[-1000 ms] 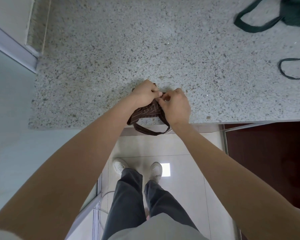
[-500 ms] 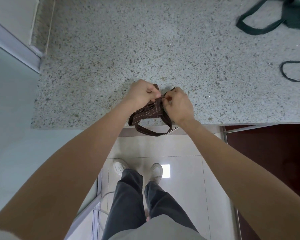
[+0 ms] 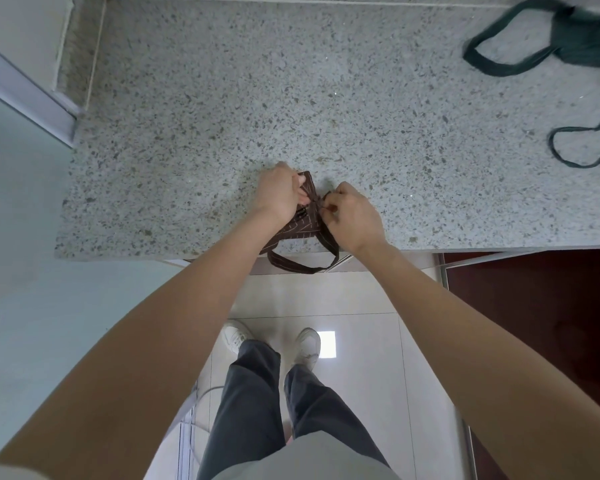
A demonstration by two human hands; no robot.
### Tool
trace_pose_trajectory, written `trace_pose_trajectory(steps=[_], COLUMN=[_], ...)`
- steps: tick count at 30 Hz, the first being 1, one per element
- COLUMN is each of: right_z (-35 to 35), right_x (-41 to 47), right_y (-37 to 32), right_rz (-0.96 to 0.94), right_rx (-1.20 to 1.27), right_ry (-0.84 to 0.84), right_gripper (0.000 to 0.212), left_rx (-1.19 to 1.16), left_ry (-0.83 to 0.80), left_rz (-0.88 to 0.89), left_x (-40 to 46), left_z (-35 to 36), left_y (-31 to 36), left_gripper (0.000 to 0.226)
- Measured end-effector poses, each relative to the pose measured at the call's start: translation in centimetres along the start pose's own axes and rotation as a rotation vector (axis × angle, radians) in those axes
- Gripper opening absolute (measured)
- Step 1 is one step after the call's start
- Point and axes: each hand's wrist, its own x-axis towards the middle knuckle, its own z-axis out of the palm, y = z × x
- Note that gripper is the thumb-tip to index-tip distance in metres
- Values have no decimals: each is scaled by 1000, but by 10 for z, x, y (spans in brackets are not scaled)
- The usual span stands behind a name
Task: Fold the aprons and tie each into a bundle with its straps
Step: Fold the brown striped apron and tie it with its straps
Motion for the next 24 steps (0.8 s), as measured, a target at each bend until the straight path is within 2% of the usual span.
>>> trace_pose_trajectory(steps=[5,13,19,24], right_z=[2,-6,5,4], right_x=[-4,0,-7,-12], right_y=[6,12,9,8], right_rz=[-3,-143,-61,74], right_rx=[6,-151,-83,30], right_ry=[-16,-83,-100,-105], right_gripper=[22,22,21,26], left_rx=[-14,-109,-98,-86], left_ry=[-24,-39,-63,-85], left_rz=[-39,-105,-94,13], left_x=[-2,-6,-12,-25], left_z=[-1,-8,-8,-12], left_y=[1,6,7,0], left_gripper=[20,25,25,17])
